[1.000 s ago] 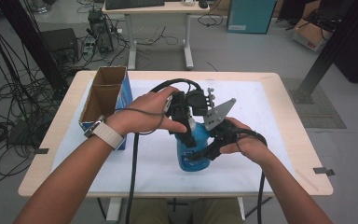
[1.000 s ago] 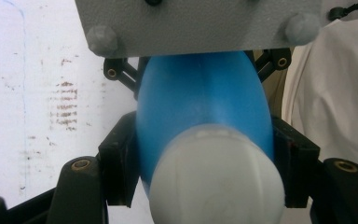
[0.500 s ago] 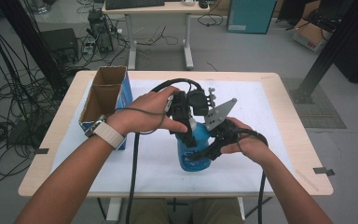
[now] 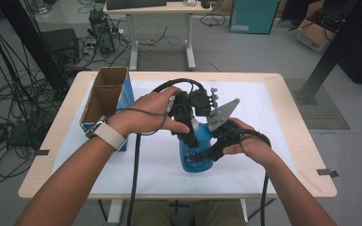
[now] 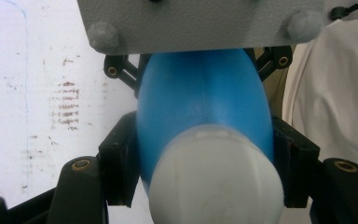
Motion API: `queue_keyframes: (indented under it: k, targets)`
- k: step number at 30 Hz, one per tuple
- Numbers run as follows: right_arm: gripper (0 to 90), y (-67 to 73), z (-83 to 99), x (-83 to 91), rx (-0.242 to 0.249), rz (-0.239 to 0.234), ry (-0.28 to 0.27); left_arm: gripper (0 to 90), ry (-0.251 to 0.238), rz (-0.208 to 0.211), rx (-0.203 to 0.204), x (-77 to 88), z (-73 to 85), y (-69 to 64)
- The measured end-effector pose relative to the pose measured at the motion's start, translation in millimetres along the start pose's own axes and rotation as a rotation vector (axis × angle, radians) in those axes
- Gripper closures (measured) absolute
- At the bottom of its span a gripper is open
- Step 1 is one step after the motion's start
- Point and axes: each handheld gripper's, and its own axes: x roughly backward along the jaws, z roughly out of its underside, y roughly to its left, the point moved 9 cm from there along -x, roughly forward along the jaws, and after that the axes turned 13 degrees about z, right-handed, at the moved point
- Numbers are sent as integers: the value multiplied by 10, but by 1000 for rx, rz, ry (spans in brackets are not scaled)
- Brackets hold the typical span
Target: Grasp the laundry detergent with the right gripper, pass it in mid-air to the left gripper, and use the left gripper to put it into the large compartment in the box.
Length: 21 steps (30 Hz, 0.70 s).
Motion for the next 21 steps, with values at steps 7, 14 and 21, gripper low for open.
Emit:
queue_keyframes:
  k: [7,14,21]
  targets:
    - [429,-10,-4,12,6,5,4,371,-4,-1,-1,11,-8,1]
    - [430,-14,19,6,4,8,7,371,-3,-4,0,-17,-8,11]
    - [430,-7,24,-4,6,5,3,371,3,-5,2,-25,-1,1]
